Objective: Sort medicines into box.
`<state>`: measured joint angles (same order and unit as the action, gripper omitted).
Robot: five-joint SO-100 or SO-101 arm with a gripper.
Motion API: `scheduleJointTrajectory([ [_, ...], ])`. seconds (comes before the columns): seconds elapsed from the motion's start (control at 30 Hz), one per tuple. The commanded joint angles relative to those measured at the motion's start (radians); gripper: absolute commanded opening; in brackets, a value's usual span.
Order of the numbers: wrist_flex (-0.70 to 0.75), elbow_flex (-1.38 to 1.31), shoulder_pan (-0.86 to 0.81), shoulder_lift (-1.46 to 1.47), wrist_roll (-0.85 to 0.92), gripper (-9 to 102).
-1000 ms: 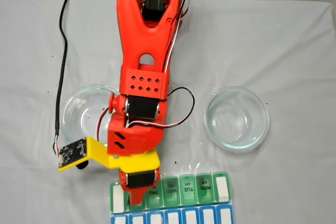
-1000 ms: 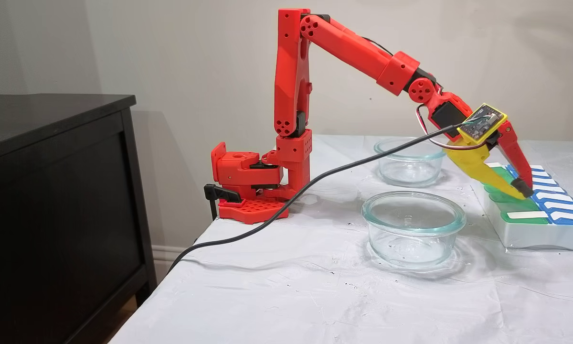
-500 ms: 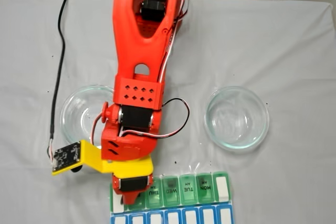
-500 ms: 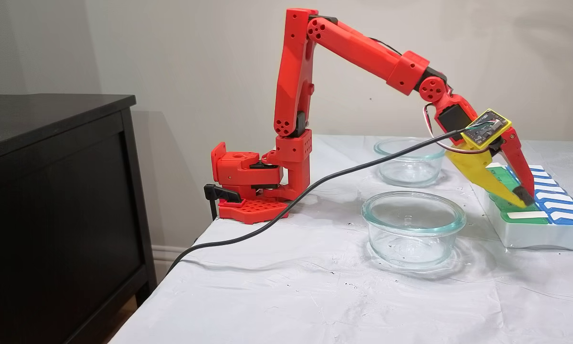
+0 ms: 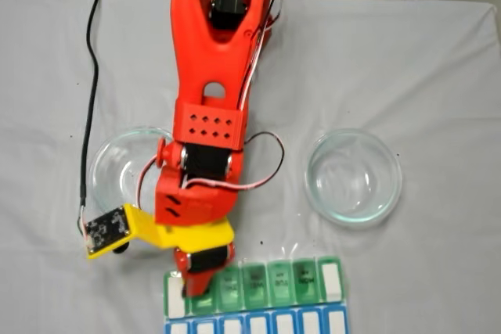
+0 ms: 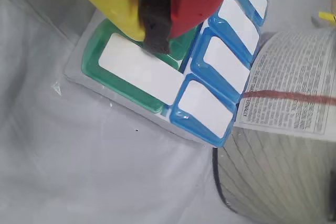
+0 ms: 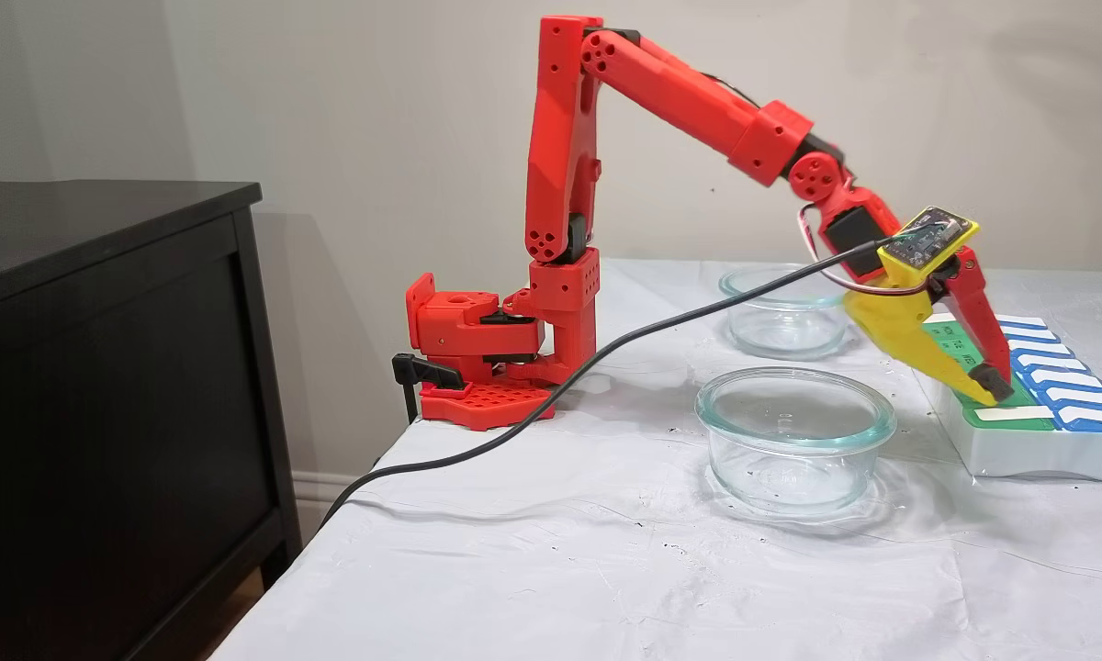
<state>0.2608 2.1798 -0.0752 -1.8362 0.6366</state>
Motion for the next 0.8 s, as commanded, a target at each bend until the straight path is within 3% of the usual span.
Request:
scheduleJointTrajectory([
  [0.0,-0.098,0.025,0.032,-0.003,0.187,0],
  [0.43,-0.017,0.140,0.037,-0.063,0.650,0],
  [0.67,0.041,0.166,0.044,-0.060,0.788,0],
  [0.77,-0.002,0.164,0.046,0.000,0.810,0],
])
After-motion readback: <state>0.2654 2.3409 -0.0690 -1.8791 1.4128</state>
